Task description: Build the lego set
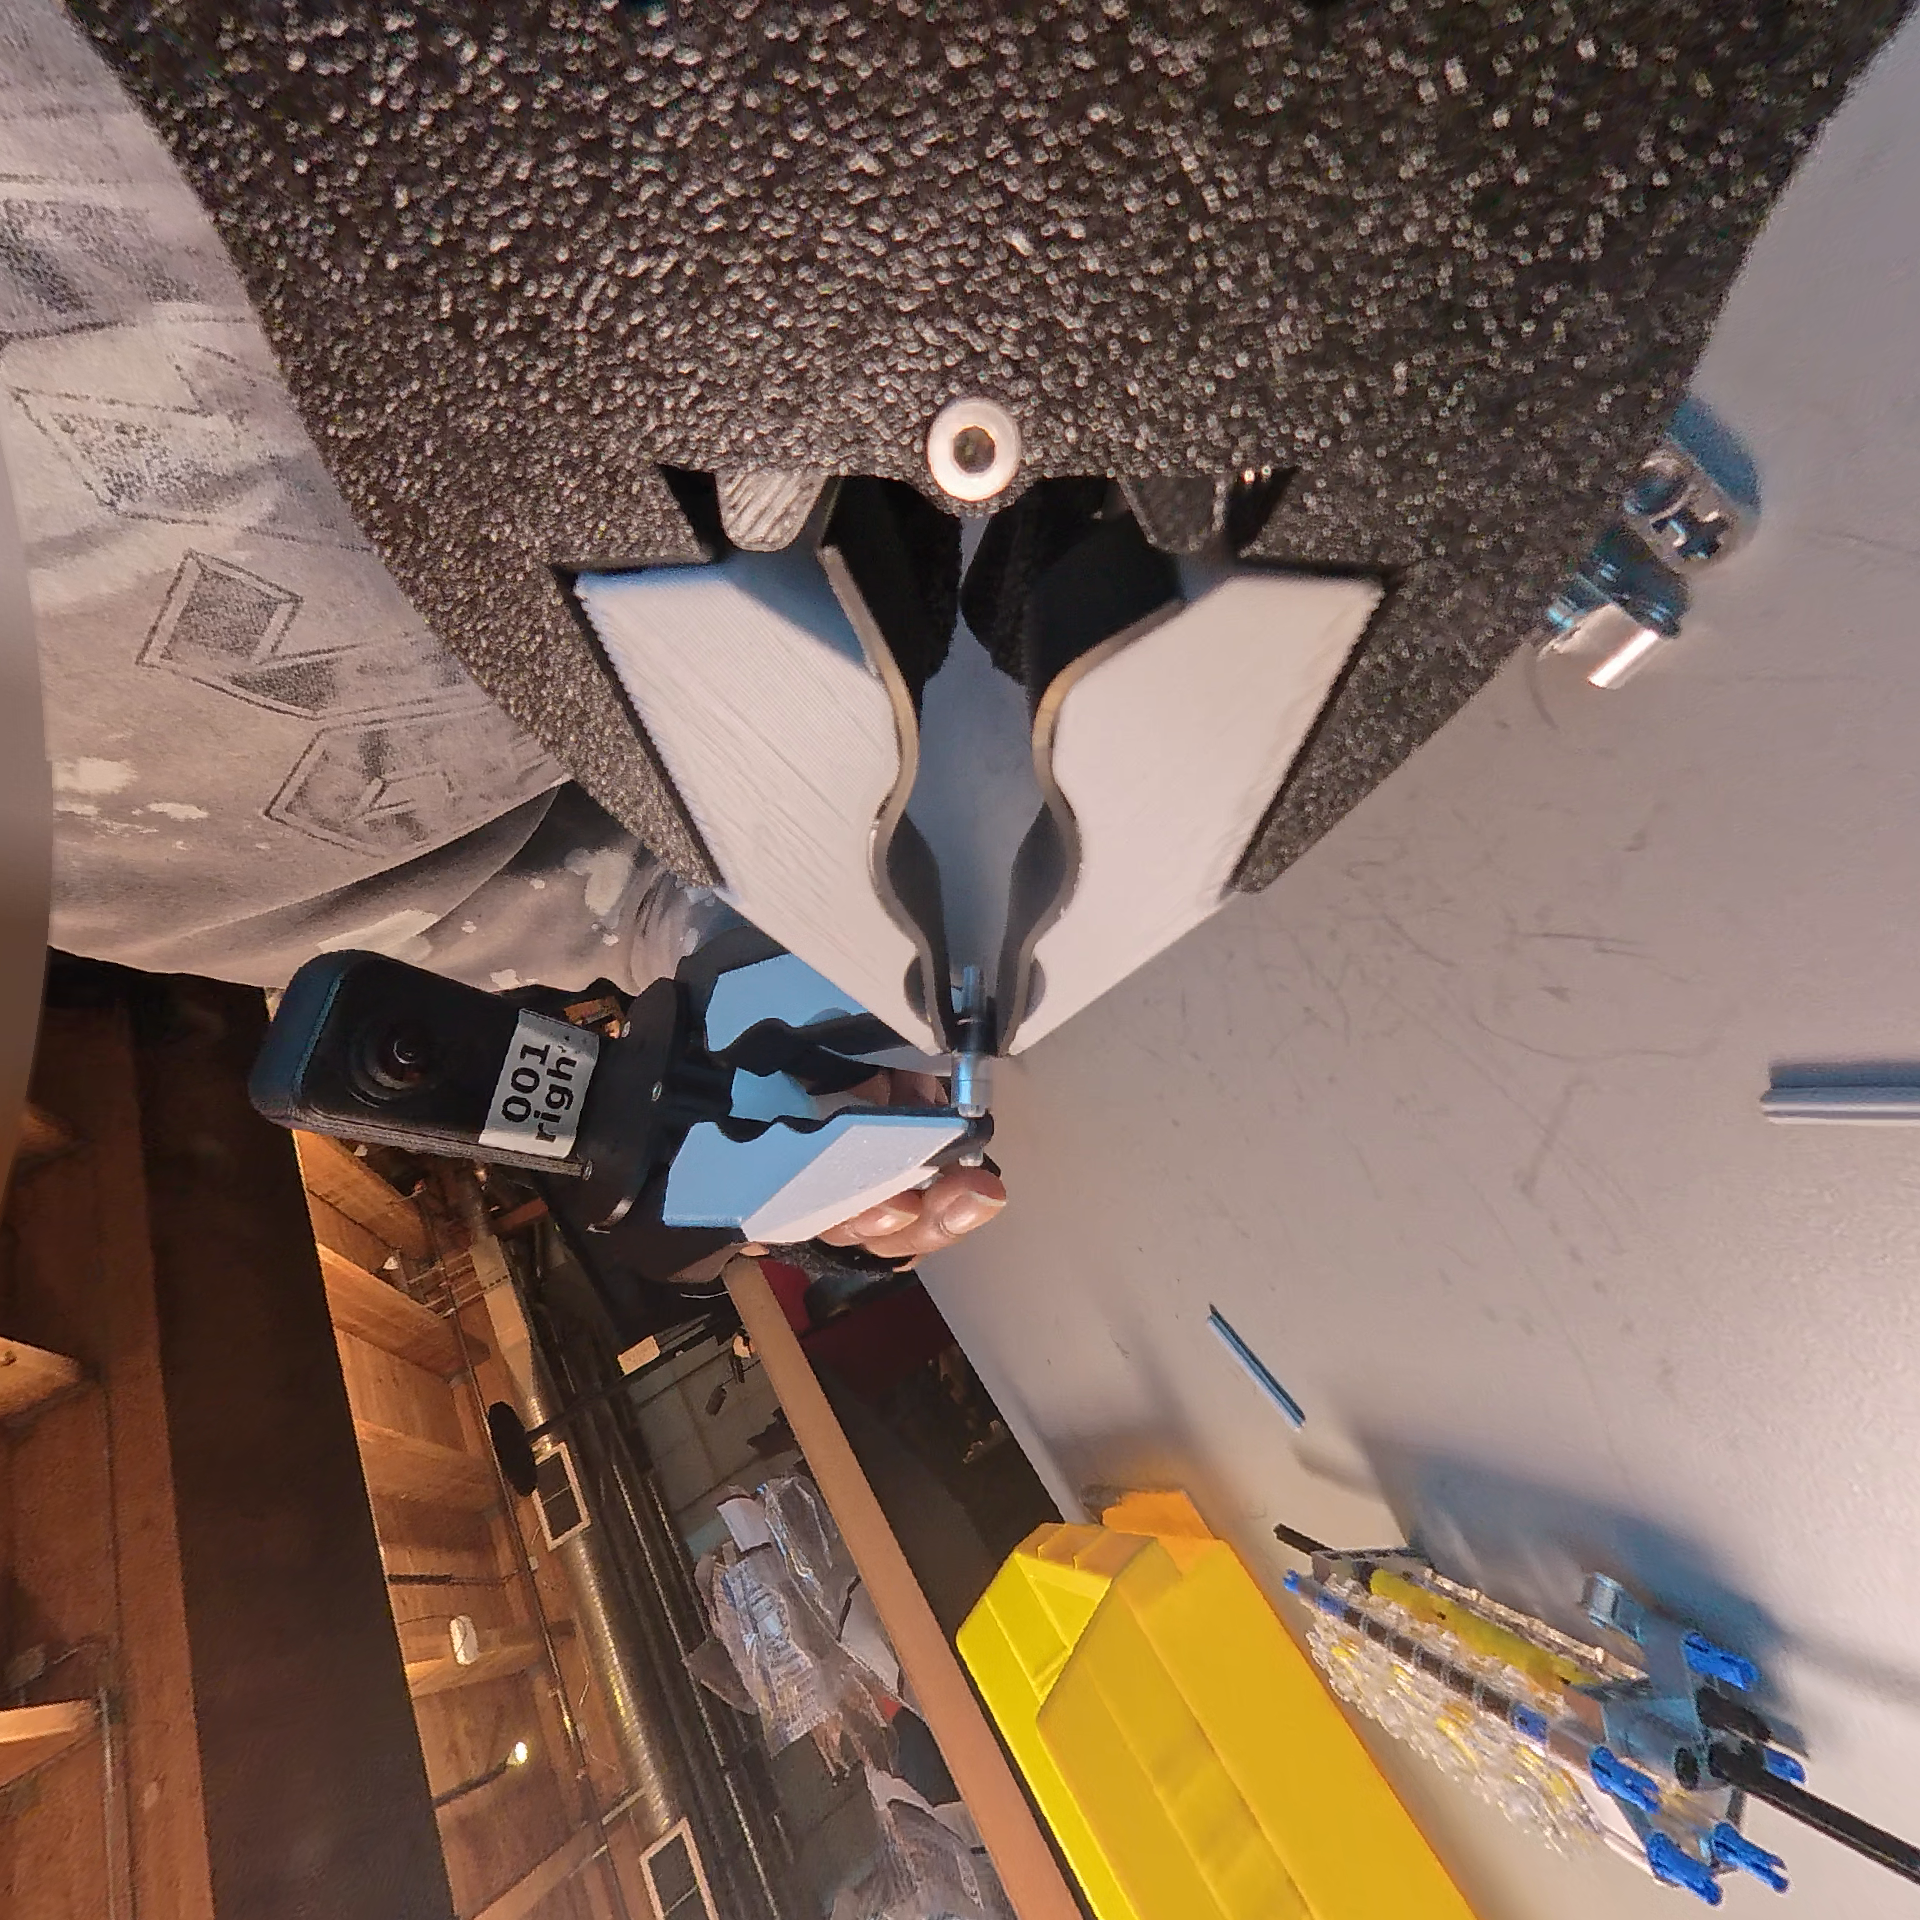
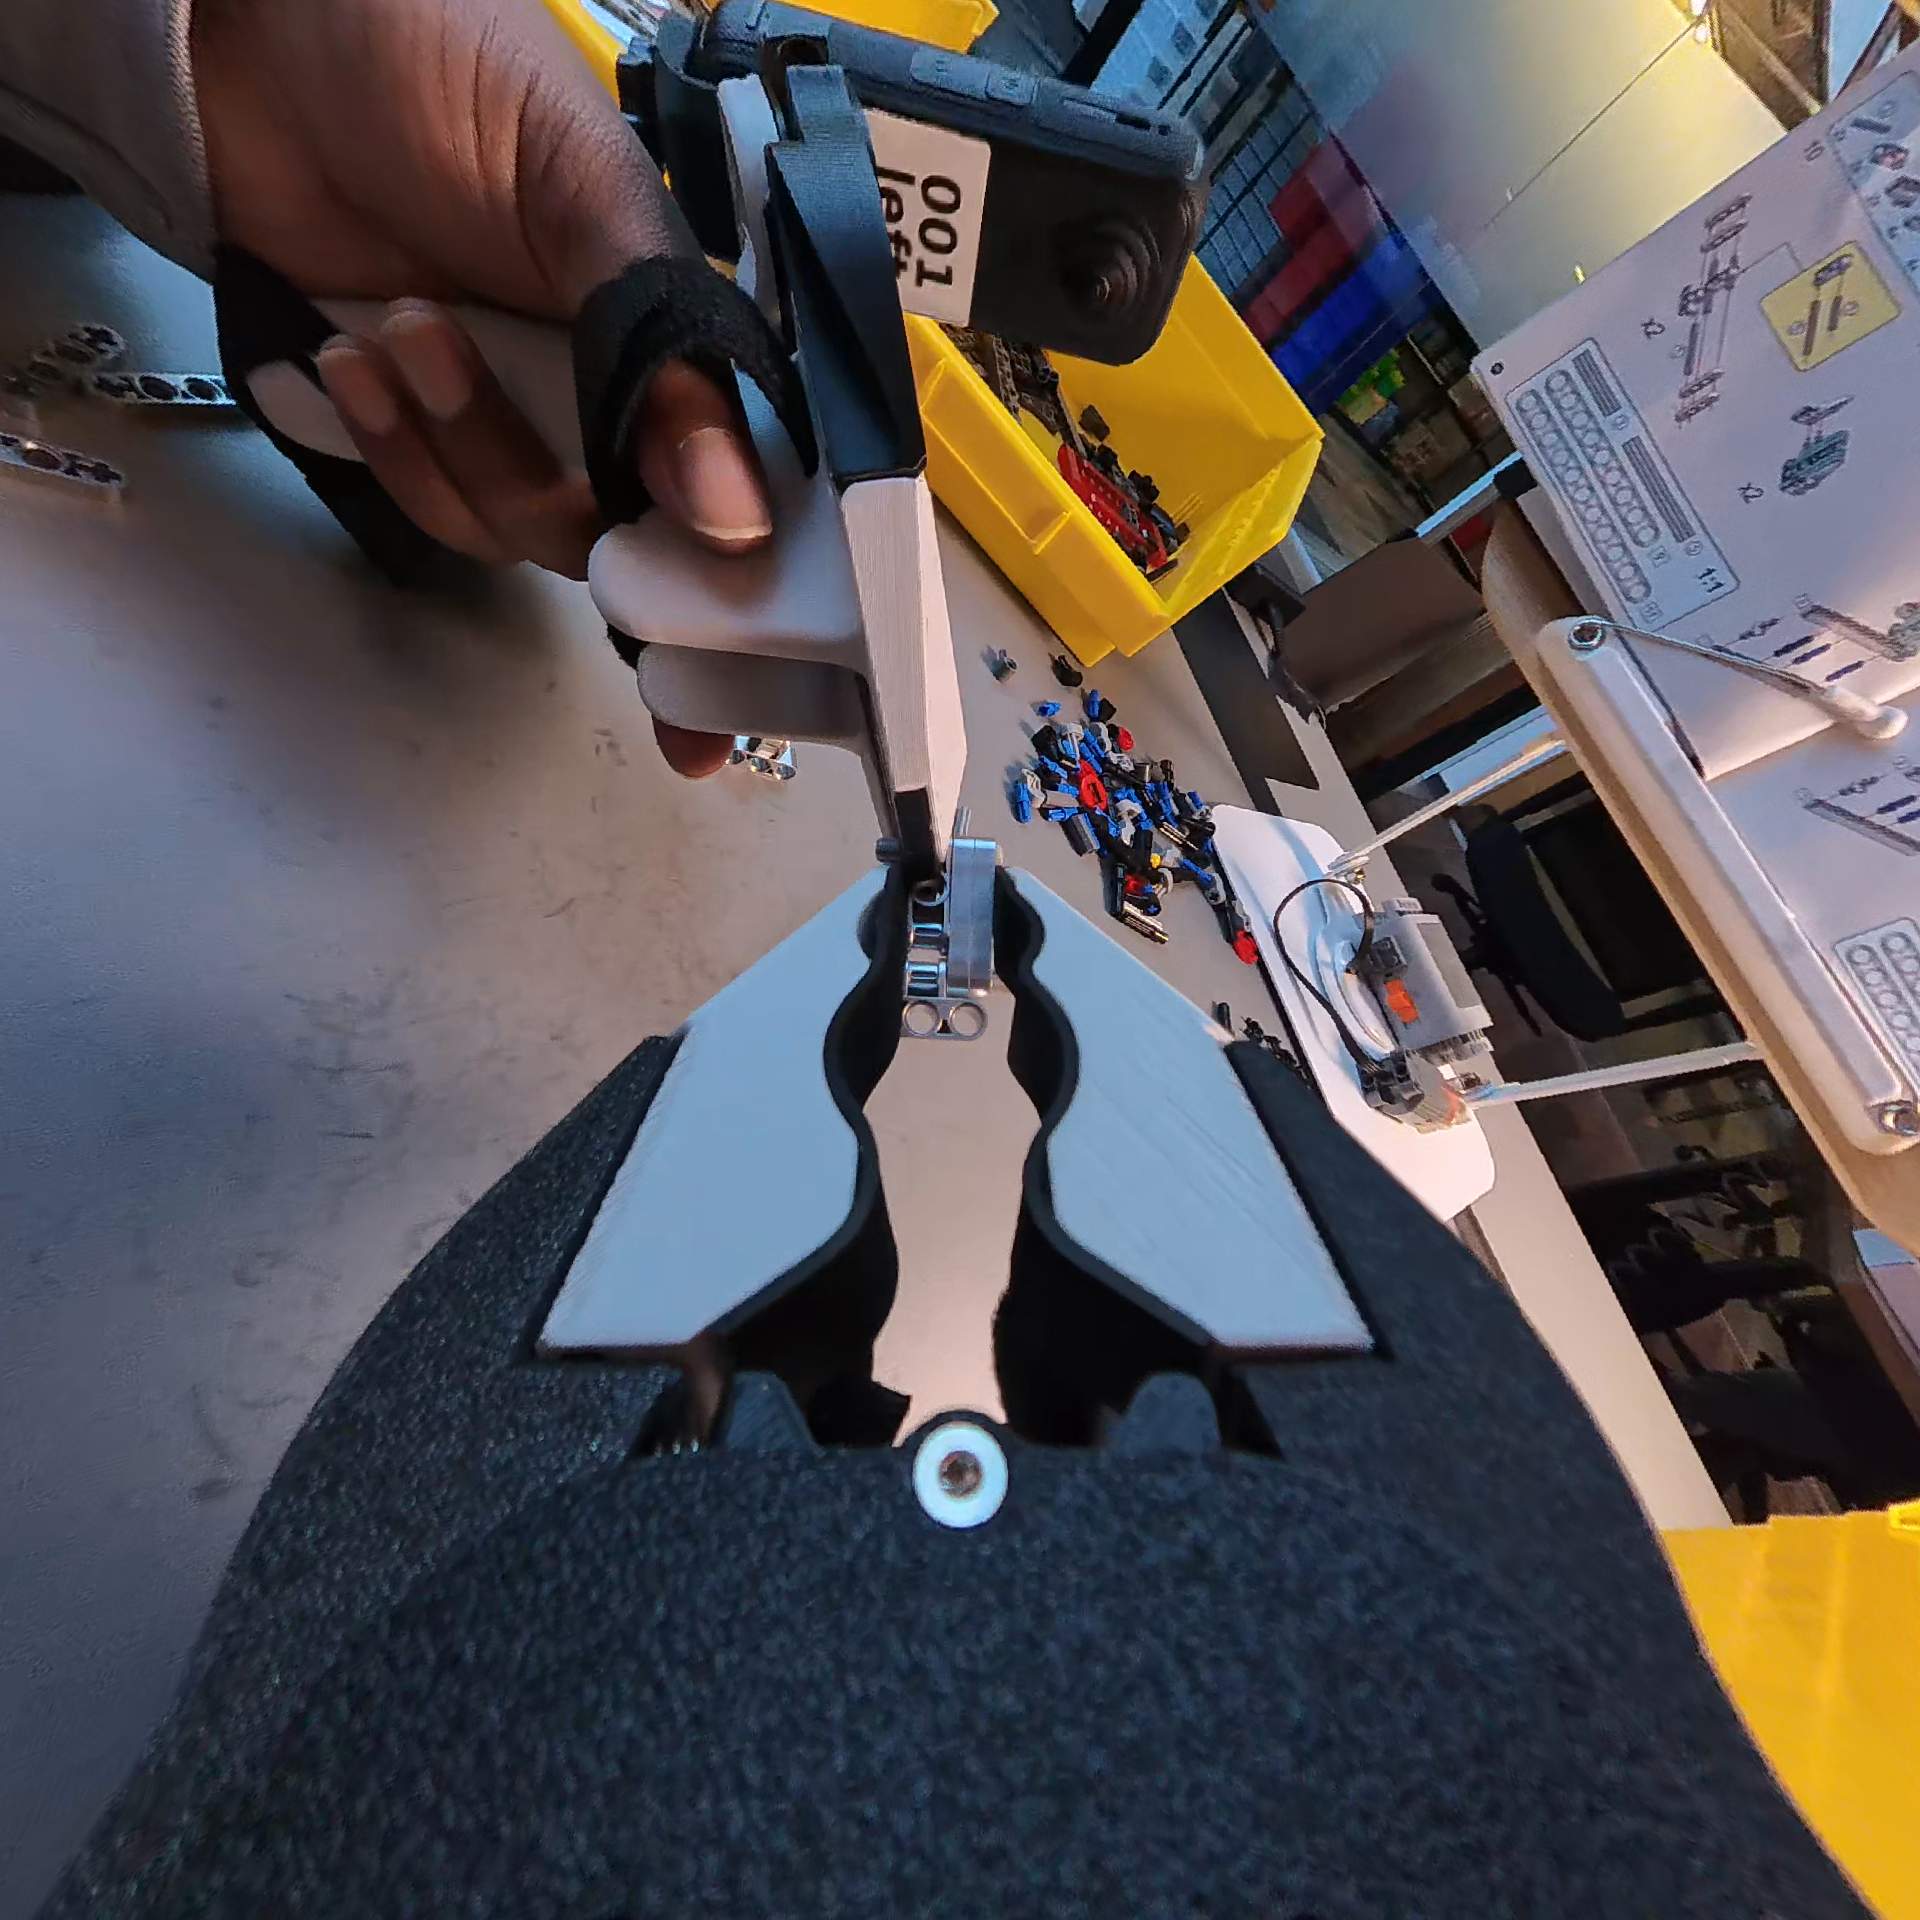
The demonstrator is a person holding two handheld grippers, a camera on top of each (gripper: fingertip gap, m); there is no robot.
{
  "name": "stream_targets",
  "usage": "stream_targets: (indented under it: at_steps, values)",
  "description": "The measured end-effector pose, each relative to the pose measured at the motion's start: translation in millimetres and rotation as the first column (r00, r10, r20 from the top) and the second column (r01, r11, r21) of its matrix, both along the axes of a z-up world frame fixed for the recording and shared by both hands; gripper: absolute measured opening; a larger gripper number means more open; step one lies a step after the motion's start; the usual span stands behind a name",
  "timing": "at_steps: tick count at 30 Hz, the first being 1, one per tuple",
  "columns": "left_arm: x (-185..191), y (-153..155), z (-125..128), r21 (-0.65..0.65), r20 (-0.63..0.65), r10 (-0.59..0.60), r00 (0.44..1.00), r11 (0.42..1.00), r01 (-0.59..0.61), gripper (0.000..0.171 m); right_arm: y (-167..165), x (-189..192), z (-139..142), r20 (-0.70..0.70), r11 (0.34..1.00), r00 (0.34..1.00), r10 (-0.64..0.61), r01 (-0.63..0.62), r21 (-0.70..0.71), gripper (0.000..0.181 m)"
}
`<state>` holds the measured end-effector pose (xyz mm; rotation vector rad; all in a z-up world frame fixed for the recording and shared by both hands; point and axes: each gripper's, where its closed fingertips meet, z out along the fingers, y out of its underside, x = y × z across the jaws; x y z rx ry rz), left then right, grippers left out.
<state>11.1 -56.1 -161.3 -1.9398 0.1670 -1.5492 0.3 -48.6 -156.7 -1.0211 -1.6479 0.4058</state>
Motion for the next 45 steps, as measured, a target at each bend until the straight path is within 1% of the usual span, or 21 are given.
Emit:
stream_targets:
  at_steps: [4,7,10,11,12,13,14,16,23,27,31,36,38,40,42,45]
  values:
    - [1,0,-1,-0.010,0.007,-0.001,1.000,1.000,0.001,0.005,0,1,-2,0.009,1.000,1.000,0.009,-0.009,-0.017,0.012]
    - [-1,1,2,-0.007,0.030,0.008,1.000,1.000,-0.007,0.006,1,-1,0,-0.016,0.999,1.000,0.011,-0.012,-0.038,0.013]
    - [-3,2,7,-0.013,0.080,0.010,0.997,1.000,-0.009,0.006,2,-3,4,-0.071,0.991,0.997,0.010,-0.020,-0.133,0.015]
    - [-4,2,8,-0.019,0.096,0.012,0.995,1.000,-0.010,0.006,3,-2,9,-0.102,0.987,0.995,0.012,-0.027,-0.155,0.021]
    - [-6,3,8,-0.022,0.102,0.017,0.995,1.000,-0.015,0.006,1,-1,14,-0.132,0.983,0.991,0.030,-0.053,-0.174,0.039]
    - [-7,4,9,-0.026,0.118,0.022,0.993,0.999,-0.019,0.005,0,0,17,-0.149,0.977,0.988,0.046,-0.076,-0.201,0.045]
    - [-8,4,11,-0.032,0.141,0.024,0.990,0.999,-0.019,0.006,-1,2,19,-0.152,0.969,0.986,0.066,-0.100,-0.226,0.046]
    - [-11,6,12,-0.044,0.170,0.031,0.985,0.999,-0.024,0.006,2,5,21,-0.158,0.969,0.985,0.066,-0.101,-0.224,0.046]
    - [-12,6,18,-0.075,0.261,0.032,0.965,0.997,-0.013,0.005,3,5,8,-0.084,0.984,0.994,0.066,-0.079,-0.158,0.046]
    - [-8,5,18,-0.084,0.276,0.025,0.961,0.996,-0.002,0.006,4,4,6,-0.078,0.989,0.995,0.059,-0.069,-0.128,0.039]
    - [-6,3,20,-0.069,0.282,0.004,0.959,0.998,0.016,0.006,3,5,8,-0.094,0.984,0.993,0.068,-0.082,-0.160,0.039]
    - [2,-2,23,-0.017,0.253,-0.034,0.967,0.999,0.039,0.009,0,4,7,-0.104,0.977,0.991,0.082,-0.101,-0.190,0.039]
    - [2,-2,24,-0.006,0.258,-0.035,0.966,0.999,0.037,0.006,-2,4,10,-0.124,0.973,0.988,0.090,-0.113,-0.199,0.037]
    - [1,-2,29,0.010,0.272,-0.031,0.962,1.000,0.029,0.006,2,4,15,-0.152,0.972,0.986,0.069,-0.100,-0.212,0.045]
    - [-1,-2,31,0.014,0.275,-0.021,0.961,1.000,0.018,0.006,6,6,20,-0.180,0.964,0.982,0.054,-0.098,-0.246,0.059]
    - [-5,2,30,0.004,0.278,0.003,0.961,1.000,-0.004,0.006,11,9,25,-0.206,0.955,0.978,0.041,-0.099,-0.278,0.061]
